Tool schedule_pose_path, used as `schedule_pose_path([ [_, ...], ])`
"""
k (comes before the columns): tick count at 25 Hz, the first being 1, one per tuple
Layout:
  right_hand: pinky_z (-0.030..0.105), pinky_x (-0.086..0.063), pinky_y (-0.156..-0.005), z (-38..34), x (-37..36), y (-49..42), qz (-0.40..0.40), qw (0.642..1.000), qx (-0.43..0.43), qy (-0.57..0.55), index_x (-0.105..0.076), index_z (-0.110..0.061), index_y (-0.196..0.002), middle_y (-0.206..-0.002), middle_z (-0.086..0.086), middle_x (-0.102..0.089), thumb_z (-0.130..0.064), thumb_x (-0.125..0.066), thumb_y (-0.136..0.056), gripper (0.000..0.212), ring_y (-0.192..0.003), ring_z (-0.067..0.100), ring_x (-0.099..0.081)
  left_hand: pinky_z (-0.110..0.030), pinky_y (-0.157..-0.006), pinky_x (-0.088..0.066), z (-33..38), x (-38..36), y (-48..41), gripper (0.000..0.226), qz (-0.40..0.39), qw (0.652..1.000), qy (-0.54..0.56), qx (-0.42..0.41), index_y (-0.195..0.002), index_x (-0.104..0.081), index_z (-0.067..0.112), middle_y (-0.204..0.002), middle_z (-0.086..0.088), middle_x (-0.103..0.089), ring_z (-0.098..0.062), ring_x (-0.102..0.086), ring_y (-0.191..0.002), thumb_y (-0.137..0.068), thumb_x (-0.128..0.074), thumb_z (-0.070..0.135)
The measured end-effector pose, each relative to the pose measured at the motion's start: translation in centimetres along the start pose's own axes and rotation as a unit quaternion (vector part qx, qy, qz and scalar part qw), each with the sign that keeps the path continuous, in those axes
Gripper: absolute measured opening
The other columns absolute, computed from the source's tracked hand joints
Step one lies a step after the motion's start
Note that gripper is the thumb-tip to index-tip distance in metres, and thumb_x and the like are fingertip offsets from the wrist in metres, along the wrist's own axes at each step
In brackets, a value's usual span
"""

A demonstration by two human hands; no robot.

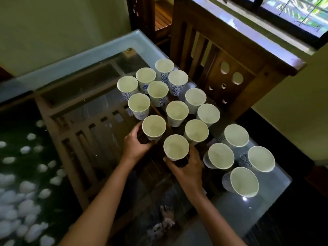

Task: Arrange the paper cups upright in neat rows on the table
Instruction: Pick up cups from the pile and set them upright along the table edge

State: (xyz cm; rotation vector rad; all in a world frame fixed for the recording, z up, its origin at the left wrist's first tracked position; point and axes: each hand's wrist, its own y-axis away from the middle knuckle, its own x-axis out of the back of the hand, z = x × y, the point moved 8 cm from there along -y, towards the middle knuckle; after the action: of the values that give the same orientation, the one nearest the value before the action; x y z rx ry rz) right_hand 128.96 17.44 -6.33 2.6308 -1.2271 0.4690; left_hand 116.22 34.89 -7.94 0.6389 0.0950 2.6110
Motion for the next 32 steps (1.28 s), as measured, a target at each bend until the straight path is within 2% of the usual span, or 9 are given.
schedule_pose_path([
  [4,0.033,-0.043,-0.102,0.5,0.5,1.9,-0.028,0.999,0.005,0.047,-0.045,-0.013,-0.134,-0.132,0.003,-0.052,-0.034,-0.083,-0.065,0.082,-0.124,0.013,-0.048,-0.035,-0.105,-0.039,-0.2,2.4,4.1,0.08,0.023,0.999,-0.036,-0.001,-0.137,-0.042,0.016,-0.136,-0.007,-0.05,-0.019,-0.047,-0.125,-0.067,-0.081,0.018],
  [10,0.026,-0.042,-0.101,-2.0,0.3,8.7,-0.059,0.996,0.018,0.06,-0.042,-0.01,-0.135,-0.129,0.007,-0.049,-0.023,-0.079,-0.073,0.073,-0.119,0.013,-0.049,-0.039,-0.105,-0.039,-2.2,9.7,15.5,0.074,0.079,0.989,-0.127,-0.019,-0.137,-0.042,0.015,-0.135,-0.01,-0.05,-0.023,-0.048,-0.124,-0.072,-0.078,0.02],
  [14,0.028,-0.045,-0.098,-5.4,-5.2,16.0,-0.163,0.979,0.09,0.086,-0.044,-0.01,-0.133,-0.128,0.005,-0.048,-0.019,-0.077,-0.075,0.067,-0.115,0.012,-0.048,-0.038,-0.105,-0.038,-5.0,16.7,24.9,0.07,0.139,0.977,-0.161,-0.003,-0.139,-0.039,0.013,-0.137,-0.01,-0.047,-0.023,-0.044,-0.126,-0.078,-0.073,0.023],
  [16,0.022,-0.043,-0.097,-7.8,-10.2,22.4,-0.292,0.94,0.137,0.115,-0.043,-0.013,-0.134,-0.131,-0.002,-0.044,-0.02,-0.073,-0.079,0.063,-0.115,0.006,-0.044,-0.036,-0.106,-0.036,-7.4,21.3,31.0,0.066,0.17,0.972,-0.164,0.009,-0.137,-0.041,0.013,-0.136,-0.009,-0.049,-0.022,-0.044,-0.126,-0.079,-0.071,0.022],
  [18,0.026,-0.037,-0.105,-9.8,-15.0,30.0,-0.388,0.884,0.212,0.152,-0.039,-0.013,-0.137,-0.139,-0.001,-0.038,-0.022,-0.068,-0.083,0.062,-0.124,0.011,-0.04,-0.031,-0.104,-0.033,-10.2,26.2,37.9,0.062,0.206,0.962,-0.175,0.02,-0.134,-0.045,0.009,-0.132,-0.011,-0.052,-0.024,-0.047,-0.124,-0.079,-0.072,0.019],
  [21,0.025,-0.024,-0.11,-11.9,-20.9,41.1,-0.457,0.812,0.306,0.194,-0.03,-0.016,-0.144,-0.149,0.003,-0.027,-0.028,-0.062,-0.088,0.066,-0.137,0.017,-0.027,-0.028,-0.099,-0.036,-15.2,32.7,48.3,0.057,0.272,0.94,-0.195,0.071,-0.126,-0.052,0.002,-0.125,-0.018,-0.057,-0.032,-0.054,-0.117,-0.076,-0.074,0.015],
  [25,0.009,-0.009,-0.104,-14.6,-27.0,53.8,-0.529,0.72,0.401,0.203,-0.029,-0.012,-0.144,-0.149,0.005,-0.028,-0.024,-0.061,-0.088,0.065,-0.138,0.017,-0.024,-0.021,-0.096,-0.032,-20.6,39.7,60.8,0.06,0.359,0.899,-0.185,0.166,-0.13,-0.049,0.005,-0.126,-0.015,-0.056,-0.028,-0.053,-0.117,-0.077,-0.074,0.017],
  [29,0.027,-0.023,-0.114,-16.4,-32.4,63.1,-0.571,0.661,0.443,0.203,-0.031,-0.013,-0.143,-0.146,0.005,-0.031,-0.027,-0.062,-0.086,0.066,-0.136,0.019,-0.03,-0.024,-0.1,-0.032,-24.3,44.5,68.7,0.064,0.414,0.867,-0.166,0.224,-0.137,-0.04,0.009,-0.135,-0.013,-0.048,-0.025,-0.045,-0.124,-0.082,-0.068,0.022],
  [32,0.035,-0.028,-0.113,-17.3,-36.5,67.8,-0.594,0.63,0.456,0.205,-0.028,-0.017,-0.144,-0.147,0.003,-0.029,-0.03,-0.062,-0.086,0.068,-0.136,0.017,-0.03,-0.026,-0.102,-0.03,-26.8,48.0,71.8,0.063,0.432,0.849,-0.163,0.257,-0.138,-0.037,0.008,-0.138,-0.012,-0.044,-0.024,-0.04,-0.128,-0.084,-0.066,0.022],
])
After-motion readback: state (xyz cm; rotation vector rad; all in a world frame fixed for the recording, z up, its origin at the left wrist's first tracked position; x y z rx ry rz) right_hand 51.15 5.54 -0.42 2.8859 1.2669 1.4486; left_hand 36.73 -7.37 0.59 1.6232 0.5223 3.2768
